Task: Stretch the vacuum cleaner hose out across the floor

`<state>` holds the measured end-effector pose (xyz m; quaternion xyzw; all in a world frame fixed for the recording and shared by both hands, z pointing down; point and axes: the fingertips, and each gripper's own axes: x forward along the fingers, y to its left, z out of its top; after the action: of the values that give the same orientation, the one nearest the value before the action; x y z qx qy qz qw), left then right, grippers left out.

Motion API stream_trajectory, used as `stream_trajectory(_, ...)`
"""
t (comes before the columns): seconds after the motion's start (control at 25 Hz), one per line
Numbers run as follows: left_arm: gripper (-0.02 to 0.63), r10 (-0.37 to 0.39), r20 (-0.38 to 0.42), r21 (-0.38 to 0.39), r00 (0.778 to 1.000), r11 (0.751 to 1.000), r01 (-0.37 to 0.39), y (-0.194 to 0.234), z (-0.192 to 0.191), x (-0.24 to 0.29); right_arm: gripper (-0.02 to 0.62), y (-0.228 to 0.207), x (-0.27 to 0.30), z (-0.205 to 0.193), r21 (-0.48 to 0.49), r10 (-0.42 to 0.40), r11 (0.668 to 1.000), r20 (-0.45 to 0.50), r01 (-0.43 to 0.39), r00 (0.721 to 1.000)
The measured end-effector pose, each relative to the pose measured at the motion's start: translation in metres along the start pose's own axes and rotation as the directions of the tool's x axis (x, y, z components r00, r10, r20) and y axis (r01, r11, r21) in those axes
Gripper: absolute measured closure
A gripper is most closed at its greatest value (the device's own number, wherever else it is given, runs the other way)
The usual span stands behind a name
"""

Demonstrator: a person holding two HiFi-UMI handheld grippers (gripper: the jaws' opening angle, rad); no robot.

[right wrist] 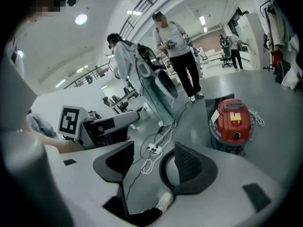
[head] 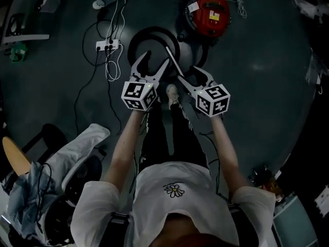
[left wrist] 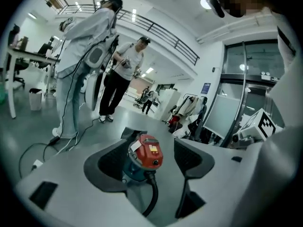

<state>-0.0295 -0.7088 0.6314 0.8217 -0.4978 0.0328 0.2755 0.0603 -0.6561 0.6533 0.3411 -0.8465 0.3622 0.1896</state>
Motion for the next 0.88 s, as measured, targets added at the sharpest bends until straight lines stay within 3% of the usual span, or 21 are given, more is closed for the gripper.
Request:
stream_trajectory(0.12, 0.293, 0.029, -0.051, -0.068, 0.998, 0.997, -0.032, 0.06, -0.063, 0.051, 0.324, -0.065, 0.076, -0.046, 0.071, -0.024, 0.997, -0.1, 0.031, 0.995)
stream_trajectory(0.24, 0.293, 0.005, -0.112, -0.061, 0.994, 0.998, -0.011, 0.104, -0.13, 0.096, 0.324, -0.131, 0.146, -0.097, 0.141, -0.033, 0.988, -0.171, 0.058, 0.985)
stream_trajectory(0.4, 0.293, -0.034, -0.18, -0.062, 0.983, 0.998, 0.023, 0.152, -0.235, 0.14, 0.325, -0.214, 0.227, -0.204, 0.225, -0.032, 0.969, -0.306, 0.105, 0.952)
stream_trajectory(0.48, 0.293, -0.037, -0.204, -0.065, 0.978, 0.998, 0.024, 0.174, -0.284, 0.155, 0.325, -0.252, 0.259, -0.265, 0.21, -0.054, 0.966, -0.413, 0.153, 0.909)
stream_trajectory(0.64, 0.293, -0.074, -0.259, -0.054, 0.963, 0.997, 0.062, 0.202, -0.363, 0.176, 0.325, -0.311, 0.296, -0.364, 0.134, -0.114, 0.962, -0.595, 0.238, 0.796)
stream_trajectory(0.72, 0.293, -0.081, -0.282, -0.045, 0.956, 0.996, 0.071, 0.218, -0.39, 0.182, 0.325, -0.325, 0.31, -0.397, 0.108, -0.117, 0.964, -0.651, 0.244, 0.75)
stream_trajectory(0.88, 0.293, -0.064, -0.302, -0.067, 0.951, 0.997, 0.046, 0.244, -0.42, 0.188, 0.325, -0.333, 0.332, -0.442, 0.085, -0.112, 0.966, -0.716, 0.245, 0.689)
